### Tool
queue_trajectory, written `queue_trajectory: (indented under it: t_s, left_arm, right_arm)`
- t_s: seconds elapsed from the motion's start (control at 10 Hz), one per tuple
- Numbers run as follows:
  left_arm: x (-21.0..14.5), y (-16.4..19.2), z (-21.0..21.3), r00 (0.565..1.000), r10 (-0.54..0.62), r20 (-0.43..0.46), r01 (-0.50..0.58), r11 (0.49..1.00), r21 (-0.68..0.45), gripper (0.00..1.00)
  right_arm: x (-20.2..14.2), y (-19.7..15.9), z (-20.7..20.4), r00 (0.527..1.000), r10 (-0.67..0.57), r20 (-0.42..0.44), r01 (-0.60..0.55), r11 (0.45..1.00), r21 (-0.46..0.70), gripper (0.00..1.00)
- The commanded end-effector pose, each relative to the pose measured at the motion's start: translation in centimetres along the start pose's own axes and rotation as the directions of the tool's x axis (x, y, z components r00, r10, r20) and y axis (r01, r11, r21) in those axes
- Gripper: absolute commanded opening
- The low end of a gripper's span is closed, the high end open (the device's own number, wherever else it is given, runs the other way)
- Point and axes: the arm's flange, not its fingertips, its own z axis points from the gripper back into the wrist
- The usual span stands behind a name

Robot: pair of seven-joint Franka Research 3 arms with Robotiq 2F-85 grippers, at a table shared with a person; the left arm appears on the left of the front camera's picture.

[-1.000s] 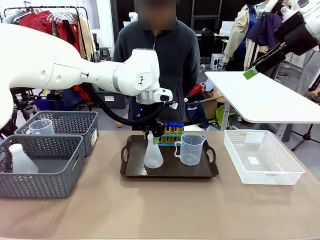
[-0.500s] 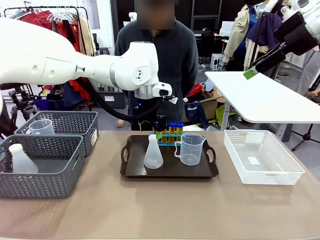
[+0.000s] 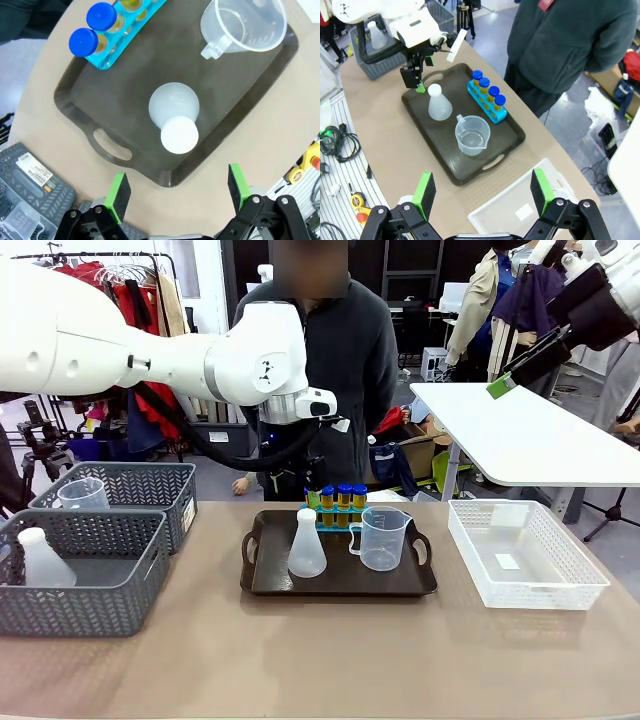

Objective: Prepare the laboratory tools.
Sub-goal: Pick up one Small flask and place it on the Handle tray.

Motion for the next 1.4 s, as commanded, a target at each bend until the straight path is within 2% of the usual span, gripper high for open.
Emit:
queue_trajectory:
  t_s: [0.0,0.1,0.2,1.1,1.2,1.3]
  left_arm:
    - [-1.7,0.0,0.3,0.999,-0.016,0.039,0.017,1.0,-0.021,1.0]
    - [-1.7,-0.2,0.6,0.999,-0.008,0.042,0.008,1.0,-0.003,1.0]
    - [-0.1,-0.1,0.5,1.0,0.002,0.01,-0.002,1.0,-0.005,1.0]
    - [-0.1,-0.1,0.2,1.0,0.002,0.01,-0.001,1.0,-0.006,1.0]
    - [-0.3,-0.4,1.3,0.999,-0.034,-0.003,0.034,0.998,-0.048,1.0]
    - [-0.9,-0.3,2.8,0.997,-0.075,0.009,0.075,0.997,-0.035,1.0]
  right_arm:
    - [0.0,-0.2,0.0,1.0,0.0,0.024,-0.001,1.0,0.017,1.0]
    - [0.0,-0.2,0.0,1.0,0.0,0.024,-0.001,1.0,0.017,1.0]
    - [0.0,-0.2,0.0,1.0,0.0,0.024,-0.001,1.0,0.017,1.0]
    - [0.0,-0.2,0.0,1.0,0.0,0.024,-0.001,1.0,0.017,1.0]
    - [0.0,-0.2,0.0,1.0,0.0,0.024,-0.001,1.0,0.017,1.0]
    - [0.0,-0.2,0.0,1.0,0.0,0.024,-0.001,1.0,0.017,1.0]
